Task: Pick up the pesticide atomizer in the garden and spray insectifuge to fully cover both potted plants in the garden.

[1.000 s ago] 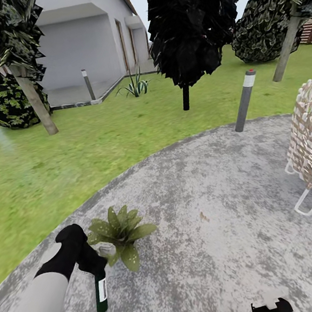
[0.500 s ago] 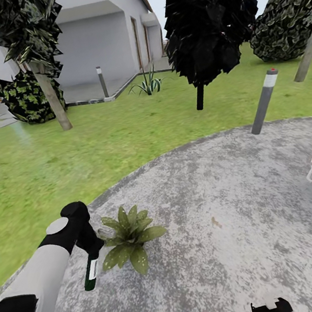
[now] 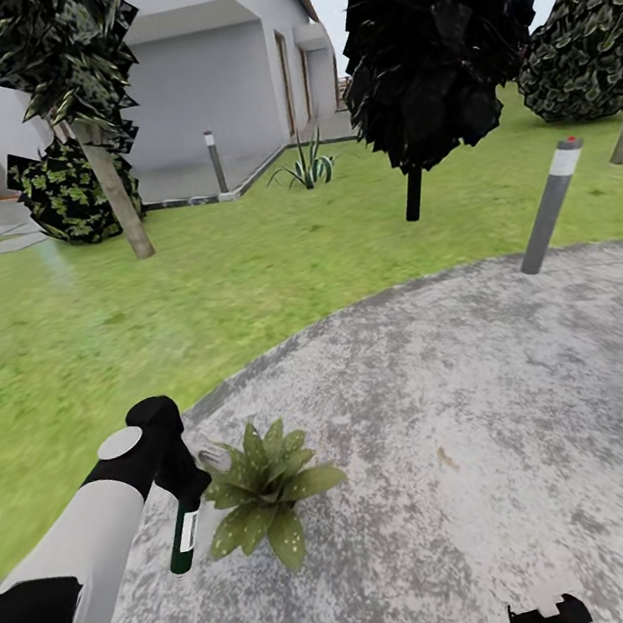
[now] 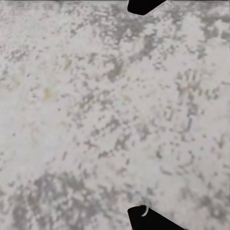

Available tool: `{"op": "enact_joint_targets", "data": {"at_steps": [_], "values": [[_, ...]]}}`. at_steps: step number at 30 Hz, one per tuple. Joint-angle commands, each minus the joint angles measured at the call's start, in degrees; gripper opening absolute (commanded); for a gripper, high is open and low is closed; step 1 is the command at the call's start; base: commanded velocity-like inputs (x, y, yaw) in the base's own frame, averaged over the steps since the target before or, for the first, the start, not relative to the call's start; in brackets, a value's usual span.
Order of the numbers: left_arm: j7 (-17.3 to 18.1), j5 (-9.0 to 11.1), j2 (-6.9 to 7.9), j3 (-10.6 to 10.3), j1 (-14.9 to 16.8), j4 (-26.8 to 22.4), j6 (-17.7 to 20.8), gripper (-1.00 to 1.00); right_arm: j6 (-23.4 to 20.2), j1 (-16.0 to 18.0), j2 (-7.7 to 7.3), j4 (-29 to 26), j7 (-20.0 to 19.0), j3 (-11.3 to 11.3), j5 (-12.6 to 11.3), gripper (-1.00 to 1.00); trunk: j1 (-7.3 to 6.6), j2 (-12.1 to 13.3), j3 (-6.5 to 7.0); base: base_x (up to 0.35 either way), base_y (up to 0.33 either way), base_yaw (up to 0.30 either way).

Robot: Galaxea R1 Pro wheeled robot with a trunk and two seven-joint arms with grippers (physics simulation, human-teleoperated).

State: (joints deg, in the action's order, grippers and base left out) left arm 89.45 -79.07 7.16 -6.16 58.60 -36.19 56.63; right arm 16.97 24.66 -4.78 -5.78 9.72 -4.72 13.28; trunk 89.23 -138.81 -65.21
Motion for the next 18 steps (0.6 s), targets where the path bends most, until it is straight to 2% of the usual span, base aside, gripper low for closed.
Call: {"op": "enact_joint_targets", "data": {"at_steps": [1,7,18], "values": [[0.5,-0.4,0.05,-0.3,0.0,0.0,0.6,-1.00,0.2,0.0,-0.01,0.1,0.1,-0.5,0.6,1.00,0.02,0.0,-0.05,0.324,-0.059,0.000],[0.5,-0.4,0.03,-0.3,0.0,0.1,0.5,-1.00,0.1,0.0,0.19,-0.1,0.1,-0.5,0.5,1.00,0.02,0.0,-0.05,0.073,-0.241,0.001],[0.5,-0.4,0.04,-0.3,0.0,0.1,0.6,-1.00,0.1,0.0,0.29,-0.1,0.1,-0.6,0.5,1.00,0.02,0.0,-0.05,-0.040,-0.274,0.269]]}}
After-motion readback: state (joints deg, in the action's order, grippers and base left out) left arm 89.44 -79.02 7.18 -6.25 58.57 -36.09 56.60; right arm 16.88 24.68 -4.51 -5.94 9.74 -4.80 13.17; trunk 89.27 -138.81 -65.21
